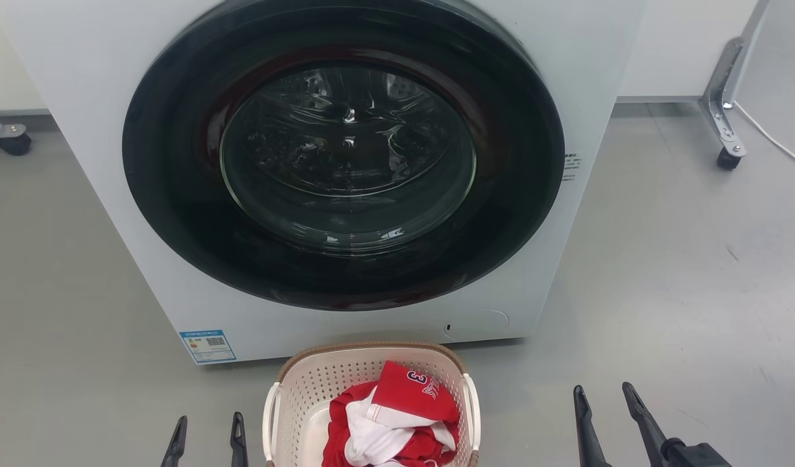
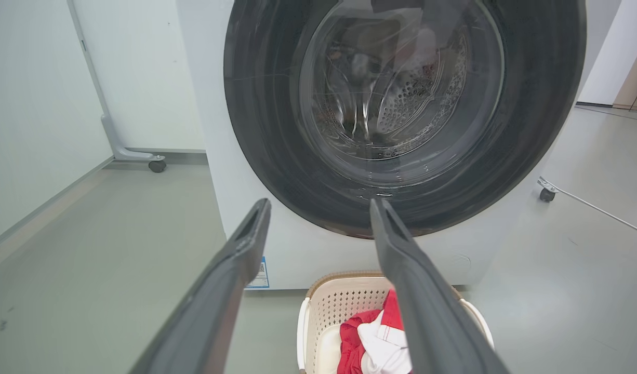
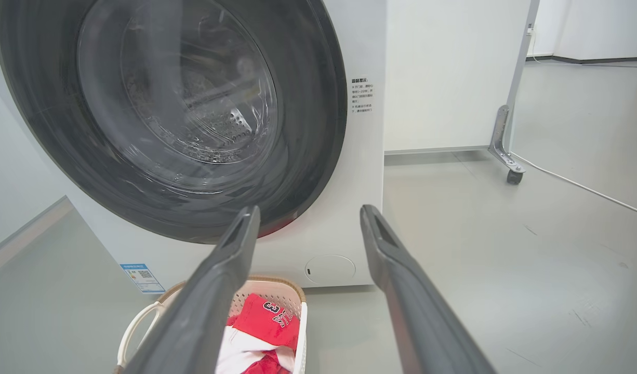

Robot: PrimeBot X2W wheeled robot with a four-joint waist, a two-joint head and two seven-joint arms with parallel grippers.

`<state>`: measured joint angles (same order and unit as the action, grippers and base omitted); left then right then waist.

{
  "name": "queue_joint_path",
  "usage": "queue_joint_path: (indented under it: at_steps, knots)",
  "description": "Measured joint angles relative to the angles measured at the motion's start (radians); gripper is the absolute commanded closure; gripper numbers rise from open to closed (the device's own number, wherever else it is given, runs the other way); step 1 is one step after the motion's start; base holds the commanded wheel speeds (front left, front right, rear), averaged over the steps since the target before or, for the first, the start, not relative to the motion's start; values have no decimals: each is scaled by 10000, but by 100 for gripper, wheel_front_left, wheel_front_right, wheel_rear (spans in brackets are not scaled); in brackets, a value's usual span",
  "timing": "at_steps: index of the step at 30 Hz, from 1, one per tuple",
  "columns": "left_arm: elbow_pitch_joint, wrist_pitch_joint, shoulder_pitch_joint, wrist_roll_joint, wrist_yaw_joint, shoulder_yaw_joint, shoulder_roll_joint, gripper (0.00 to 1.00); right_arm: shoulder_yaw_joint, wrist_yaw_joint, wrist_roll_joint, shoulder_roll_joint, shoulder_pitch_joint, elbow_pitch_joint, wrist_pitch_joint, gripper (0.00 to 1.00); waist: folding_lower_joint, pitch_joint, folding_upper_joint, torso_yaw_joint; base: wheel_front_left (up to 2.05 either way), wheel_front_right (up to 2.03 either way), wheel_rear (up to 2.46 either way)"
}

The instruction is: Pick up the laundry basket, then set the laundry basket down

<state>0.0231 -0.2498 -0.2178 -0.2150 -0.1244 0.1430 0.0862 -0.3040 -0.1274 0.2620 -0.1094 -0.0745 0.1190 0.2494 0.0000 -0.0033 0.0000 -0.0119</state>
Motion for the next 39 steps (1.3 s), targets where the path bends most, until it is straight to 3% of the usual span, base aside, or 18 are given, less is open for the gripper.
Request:
queue_joint_path:
  at_steps: [29, 30, 39]
  knots:
    - [-336, 2, -176, 529, 0, -272, -203, 0, 245, 0, -324, 192, -33, -435, -8, 0, 0, 134, 0, -32, 0, 0, 0]
    - [-247, 15, -171, 506, 12, -270, -217, 100, 238, 0, -320, 198, -34, -357, -19, 100, 0, 134, 1, -33, 0, 0, 0]
    - [334, 113, -167, 207, 107, -322, -255, 100, 328, 61, -15, 263, -164, 207, -117, 100, 0, 136, 0, -28, 0, 0, 0]
